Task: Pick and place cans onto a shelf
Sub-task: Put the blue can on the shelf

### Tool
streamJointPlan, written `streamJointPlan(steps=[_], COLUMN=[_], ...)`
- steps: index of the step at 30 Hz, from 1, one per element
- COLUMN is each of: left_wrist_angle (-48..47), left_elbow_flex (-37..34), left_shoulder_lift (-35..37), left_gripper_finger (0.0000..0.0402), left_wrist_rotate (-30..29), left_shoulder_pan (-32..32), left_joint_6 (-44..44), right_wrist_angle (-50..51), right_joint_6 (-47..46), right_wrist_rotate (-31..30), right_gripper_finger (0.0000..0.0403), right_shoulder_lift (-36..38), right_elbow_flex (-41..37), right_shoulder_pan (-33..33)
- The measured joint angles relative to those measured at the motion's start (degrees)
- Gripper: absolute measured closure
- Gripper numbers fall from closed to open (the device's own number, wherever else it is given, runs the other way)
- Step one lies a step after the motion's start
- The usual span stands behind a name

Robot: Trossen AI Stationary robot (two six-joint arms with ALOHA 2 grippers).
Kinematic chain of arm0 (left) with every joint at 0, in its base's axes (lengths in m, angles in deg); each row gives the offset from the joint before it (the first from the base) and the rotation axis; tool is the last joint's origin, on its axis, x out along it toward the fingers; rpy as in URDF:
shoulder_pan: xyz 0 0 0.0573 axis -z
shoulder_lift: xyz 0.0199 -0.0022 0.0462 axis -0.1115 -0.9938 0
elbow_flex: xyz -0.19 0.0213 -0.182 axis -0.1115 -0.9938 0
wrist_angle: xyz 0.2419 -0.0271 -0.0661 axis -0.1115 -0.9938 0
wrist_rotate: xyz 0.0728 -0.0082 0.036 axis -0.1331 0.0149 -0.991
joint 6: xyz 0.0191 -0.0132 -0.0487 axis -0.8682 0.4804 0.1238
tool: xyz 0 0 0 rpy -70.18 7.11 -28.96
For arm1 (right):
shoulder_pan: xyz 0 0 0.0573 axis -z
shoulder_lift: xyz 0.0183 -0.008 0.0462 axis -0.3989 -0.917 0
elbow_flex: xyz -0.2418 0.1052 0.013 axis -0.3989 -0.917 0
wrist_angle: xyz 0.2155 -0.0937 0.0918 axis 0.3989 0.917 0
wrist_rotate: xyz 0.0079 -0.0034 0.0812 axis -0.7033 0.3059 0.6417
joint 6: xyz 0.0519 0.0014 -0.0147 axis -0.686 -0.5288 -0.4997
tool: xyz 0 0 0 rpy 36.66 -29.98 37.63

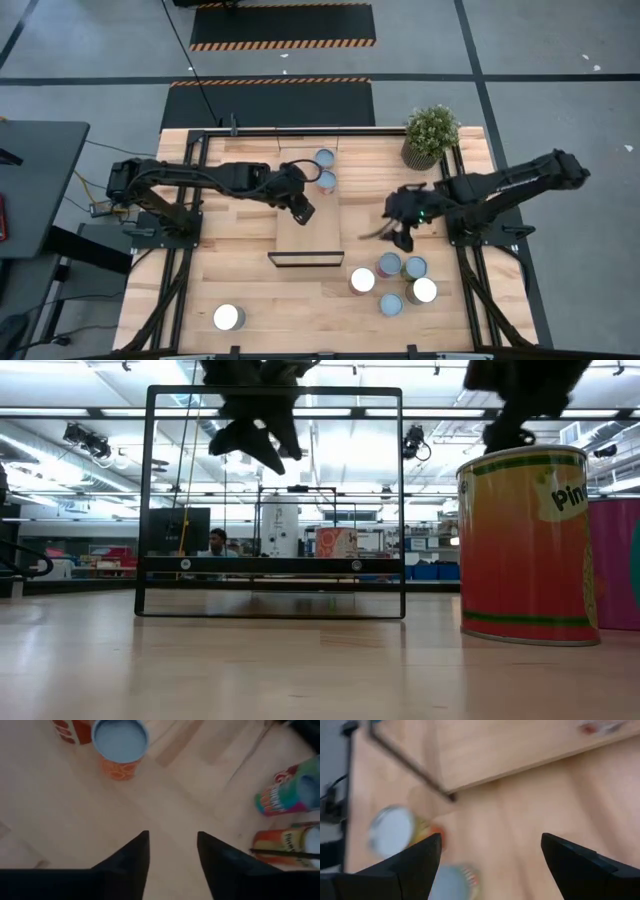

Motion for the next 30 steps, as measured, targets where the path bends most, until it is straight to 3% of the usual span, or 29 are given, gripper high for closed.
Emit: streamJointPlan(steps=[4, 8, 13, 21, 25, 30], left_wrist_angle=[4.5, 9.6, 12.7, 13.6, 13.8, 13.0], left_elbow_flex=[0.0, 0.0, 0.0, 0.0, 0.0, 0.1], left_shoulder_lift=[0.0, 0.0, 0.6, 5.4, 7.0, 8.0], left_gripper_finger=[0.0183, 0.0170, 0.0178, 0.0213, 0.0218, 0.0219], left_wrist_rotate=[1.8, 2.1, 5.3, 8.0, 9.7, 9.7], left_shoulder_pan=[0.8, 1.9, 2.8, 2.8, 3.7, 6.7], left_joint_6=[0.7, 1.8, 1.8, 1.7, 2.0, 2.0], right_wrist_angle=[0.1, -0.2, 1.3, 14.2, 18.6, 21.7], right_joint_6=[-1.4, -1.3, -2.3, -10.4, -17.3, -28.8], right_wrist_rotate=[-0.8, -4.6, -7.5, -12.1, -11.3, -5.0], right_gripper_finger=[0.0054, 0.0054, 0.0054, 0.0054, 0.0054, 0.0054], right_shoulder_lift=[-0.3, -0.8, -2.8, -7.9, -9.5, -9.6], right_elbow_flex=[0.0, 0.1, 2.4, 10.4, 11.5, 11.5], right_shoulder_pan=[-6.6, -11.9, -16.5, -21.3, -21.2, -21.5])
